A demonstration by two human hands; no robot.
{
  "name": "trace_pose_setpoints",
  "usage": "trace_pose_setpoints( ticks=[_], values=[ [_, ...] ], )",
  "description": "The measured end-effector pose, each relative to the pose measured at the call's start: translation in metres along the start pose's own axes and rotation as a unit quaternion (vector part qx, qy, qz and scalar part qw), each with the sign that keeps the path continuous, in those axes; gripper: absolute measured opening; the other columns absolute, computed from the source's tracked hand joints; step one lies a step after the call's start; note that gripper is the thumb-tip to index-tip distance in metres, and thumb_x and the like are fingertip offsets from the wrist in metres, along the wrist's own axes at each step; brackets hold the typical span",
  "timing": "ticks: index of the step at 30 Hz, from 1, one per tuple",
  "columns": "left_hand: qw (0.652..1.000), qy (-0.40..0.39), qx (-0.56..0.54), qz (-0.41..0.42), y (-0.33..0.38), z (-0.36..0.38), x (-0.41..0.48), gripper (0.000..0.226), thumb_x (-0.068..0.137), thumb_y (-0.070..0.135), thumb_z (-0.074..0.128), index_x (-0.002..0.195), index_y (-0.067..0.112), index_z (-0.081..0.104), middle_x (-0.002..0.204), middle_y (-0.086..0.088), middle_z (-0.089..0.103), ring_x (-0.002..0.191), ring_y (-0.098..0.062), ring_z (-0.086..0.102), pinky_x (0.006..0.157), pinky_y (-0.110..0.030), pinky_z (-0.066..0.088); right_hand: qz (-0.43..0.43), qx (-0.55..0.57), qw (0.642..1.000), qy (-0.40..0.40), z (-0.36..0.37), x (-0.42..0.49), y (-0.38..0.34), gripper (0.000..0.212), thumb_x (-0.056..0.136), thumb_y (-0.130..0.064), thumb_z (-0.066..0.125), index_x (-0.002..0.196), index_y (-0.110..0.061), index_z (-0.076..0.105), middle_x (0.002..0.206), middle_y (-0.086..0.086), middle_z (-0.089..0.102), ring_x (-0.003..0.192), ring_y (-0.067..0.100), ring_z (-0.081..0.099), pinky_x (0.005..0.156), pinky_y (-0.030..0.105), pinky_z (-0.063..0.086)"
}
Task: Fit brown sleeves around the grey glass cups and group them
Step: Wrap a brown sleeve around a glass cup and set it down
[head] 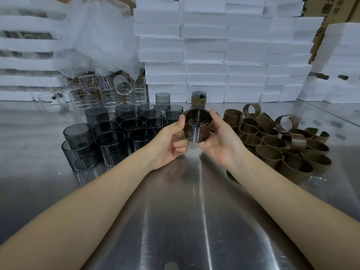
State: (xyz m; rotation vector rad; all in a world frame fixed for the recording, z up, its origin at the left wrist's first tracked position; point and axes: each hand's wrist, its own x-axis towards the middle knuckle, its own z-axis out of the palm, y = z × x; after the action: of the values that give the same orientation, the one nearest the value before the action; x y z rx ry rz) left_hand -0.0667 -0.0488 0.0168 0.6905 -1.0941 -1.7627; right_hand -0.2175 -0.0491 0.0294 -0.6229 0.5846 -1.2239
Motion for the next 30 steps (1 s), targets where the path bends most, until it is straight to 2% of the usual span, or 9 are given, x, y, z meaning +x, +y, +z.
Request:
trace_pose_setpoints(
  ticks=[3, 5, 7, 12, 16, 20, 24, 27, 30],
  values=[
    [1.0, -0.008, 0.017, 0.022, 0.001, -0.004, 0.0, 0.028, 0.084, 0.045, 0.056, 0.095, 0.02, 0.06, 0.083, 0.003, 0.056, 0.04, -0.002, 0.029, 0.042, -0.012, 0.026, -0.013, 0.014, 1.0, -0.003, 0.002, 0.001, -0.001, 0.032, 0.096, -0.032, 0.054, 0.118, -0.012, 0.066, 0.116, 0.013, 0.07, 0.106, 0.023, 0.068, 0.085, 0.033, 0.056],
    [0.999, 0.0, 0.021, 0.033, 0.0, -0.004, 0.002, 0.027, 0.082, 0.045, 0.056, 0.093, 0.02, 0.058, 0.08, 0.004, 0.056, 0.038, -0.002, 0.028, 0.041, -0.012, 0.025, -0.019, 0.032, 0.999, 0.001, 0.001, 0.003, -0.001, 0.029, 0.098, -0.03, 0.051, 0.098, -0.016, 0.076, 0.106, 0.01, 0.073, 0.095, 0.021, 0.072, 0.068, 0.029, 0.058],
    [0.999, 0.009, 0.023, 0.039, -0.001, -0.003, 0.003, 0.031, 0.081, 0.045, 0.056, 0.096, 0.019, 0.057, 0.075, 0.006, 0.056, 0.038, -0.002, 0.027, 0.041, -0.012, 0.024, -0.028, 0.038, 0.999, 0.002, 0.001, 0.003, -0.001, 0.039, 0.099, -0.029, 0.048, 0.082, -0.017, 0.08, 0.099, 0.009, 0.075, 0.086, 0.02, 0.074, 0.062, 0.026, 0.057],
    [0.998, 0.017, 0.028, 0.056, -0.001, -0.003, 0.004, 0.043, 0.078, 0.045, 0.058, 0.109, 0.014, 0.053, 0.075, 0.004, 0.044, 0.038, -0.002, 0.025, 0.041, -0.012, 0.023, -0.019, 0.061, 0.998, 0.014, 0.002, 0.004, 0.0, 0.026, 0.098, -0.028, 0.05, 0.1, -0.016, 0.072, 0.108, 0.011, 0.073, 0.096, 0.022, 0.072, 0.07, 0.03, 0.057],
    [0.995, 0.019, 0.058, 0.074, -0.004, -0.003, 0.004, 0.037, 0.083, 0.046, 0.055, 0.107, 0.017, 0.057, 0.064, 0.01, 0.052, 0.043, -0.003, 0.033, 0.048, -0.016, 0.028, -0.032, 0.039, 0.999, 0.004, 0.001, 0.002, 0.001, 0.026, 0.1, -0.03, 0.048, 0.102, -0.017, 0.071, 0.106, 0.009, 0.074, 0.094, 0.019, 0.072, 0.072, 0.028, 0.057],
    [0.992, 0.016, 0.088, 0.093, -0.004, -0.001, 0.003, 0.038, 0.093, 0.04, 0.054, 0.123, 0.017, 0.055, 0.094, 0.001, 0.065, 0.07, -0.009, 0.06, 0.069, -0.022, 0.048, -0.105, -0.108, 0.988, -0.031, 0.004, -0.002, 0.003, 0.026, 0.098, -0.024, 0.048, 0.119, -0.016, 0.061, 0.115, 0.008, 0.068, 0.11, 0.02, 0.063, 0.096, 0.03, 0.049],
    [0.982, 0.046, 0.121, 0.14, -0.008, 0.0, 0.0, 0.07, 0.072, 0.017, 0.074, 0.137, 0.013, 0.047, 0.123, -0.003, 0.064, 0.113, -0.016, 0.064, 0.086, -0.024, 0.053, -0.097, -0.088, 0.991, -0.019, 0.009, -0.003, 0.006, 0.041, 0.098, -0.018, 0.05, 0.138, -0.01, 0.048, 0.129, 0.017, 0.06, 0.118, 0.028, 0.059, 0.101, 0.036, 0.048],
    [0.96, 0.08, 0.188, 0.194, -0.011, 0.001, 0.0, 0.074, 0.064, -0.002, 0.081, 0.127, 0.02, 0.051, 0.127, -0.001, 0.06, 0.111, -0.008, 0.064, 0.086, -0.021, 0.052, -0.058, -0.059, 0.996, 0.013, 0.009, -0.005, 0.008, 0.043, 0.1, -0.029, 0.044, 0.135, -0.005, 0.052, 0.133, 0.023, 0.056, 0.124, 0.036, 0.054, 0.103, 0.043, 0.047],
    [0.948, 0.088, 0.211, 0.221, -0.011, 0.0, 0.0, 0.077, 0.064, -0.016, 0.079, 0.127, 0.021, 0.053, 0.129, 0.0, 0.058, 0.108, -0.001, 0.064, 0.083, -0.018, 0.052, -0.018, -0.048, 0.999, 0.012, 0.006, -0.006, 0.009, 0.047, 0.103, -0.033, 0.034, 0.136, -0.004, 0.051, 0.138, 0.023, 0.052, 0.124, 0.035, 0.053, 0.093, 0.039, 0.05]
  ],
)
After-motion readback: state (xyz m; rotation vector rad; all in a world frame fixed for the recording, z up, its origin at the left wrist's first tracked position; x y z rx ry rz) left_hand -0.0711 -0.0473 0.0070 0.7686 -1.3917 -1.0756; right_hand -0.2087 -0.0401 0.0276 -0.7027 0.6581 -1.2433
